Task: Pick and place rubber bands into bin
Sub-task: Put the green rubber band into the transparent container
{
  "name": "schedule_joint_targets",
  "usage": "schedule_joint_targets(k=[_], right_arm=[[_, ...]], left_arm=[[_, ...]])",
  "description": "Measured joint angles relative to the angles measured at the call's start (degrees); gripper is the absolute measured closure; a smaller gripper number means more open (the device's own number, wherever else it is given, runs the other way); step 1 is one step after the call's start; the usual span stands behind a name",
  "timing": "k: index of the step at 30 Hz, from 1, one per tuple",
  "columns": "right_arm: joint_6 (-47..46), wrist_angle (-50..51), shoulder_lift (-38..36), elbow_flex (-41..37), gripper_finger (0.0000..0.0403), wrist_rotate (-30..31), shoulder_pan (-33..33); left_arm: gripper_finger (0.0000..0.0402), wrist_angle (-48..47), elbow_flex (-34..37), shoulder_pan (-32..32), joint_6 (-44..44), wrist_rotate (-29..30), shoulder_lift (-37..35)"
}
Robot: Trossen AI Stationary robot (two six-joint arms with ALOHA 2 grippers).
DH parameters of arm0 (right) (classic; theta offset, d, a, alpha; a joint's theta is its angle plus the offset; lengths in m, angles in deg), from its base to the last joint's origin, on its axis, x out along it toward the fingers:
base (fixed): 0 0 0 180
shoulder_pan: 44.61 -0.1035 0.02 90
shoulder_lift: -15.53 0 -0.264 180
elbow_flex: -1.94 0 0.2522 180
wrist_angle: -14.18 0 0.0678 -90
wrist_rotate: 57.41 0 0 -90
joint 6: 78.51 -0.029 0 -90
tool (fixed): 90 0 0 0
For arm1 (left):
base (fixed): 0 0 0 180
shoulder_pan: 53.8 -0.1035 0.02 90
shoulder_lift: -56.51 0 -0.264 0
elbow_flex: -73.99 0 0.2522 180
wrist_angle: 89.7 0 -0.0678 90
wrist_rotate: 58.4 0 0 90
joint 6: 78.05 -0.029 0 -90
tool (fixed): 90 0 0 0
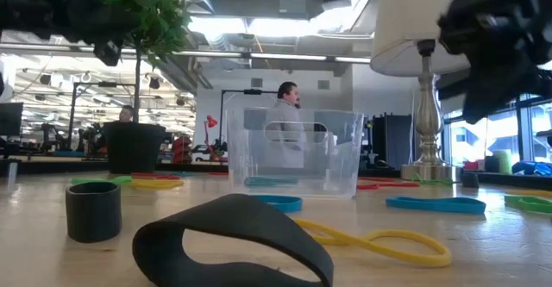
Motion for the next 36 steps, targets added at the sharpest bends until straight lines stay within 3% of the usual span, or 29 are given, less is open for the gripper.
schedule_joint_targets(k=[7, 14, 27, 36], right_arm=[[3.4, -0.3, -8.0, -5.9, 0.0350, 0.0, -0.2], [9.7, 0.3, -13.1, -8.7, 0.0349, 0.0, -0.2], [19.9, 0.7, -14.5, -9.0, 0.0349, 0.1, -0.1], [21.3, 0.7, -14.5, -9.0, 0.0349, 0.1, -0.1]], left_arm=[[0.0398, -18.1, -15.9, 8.8, 0.2, 2.6, 24.1], [0.0398, -32.8, -29.7, 12.9, 15.2, 7.2, 41.9], [0.0398, -34.7, -31.6, 13.0, 38.3, 3.1, 53.8], [0.0397, -36.4, -31.6, 11.9, 44.3, 4.7, 62.2]])
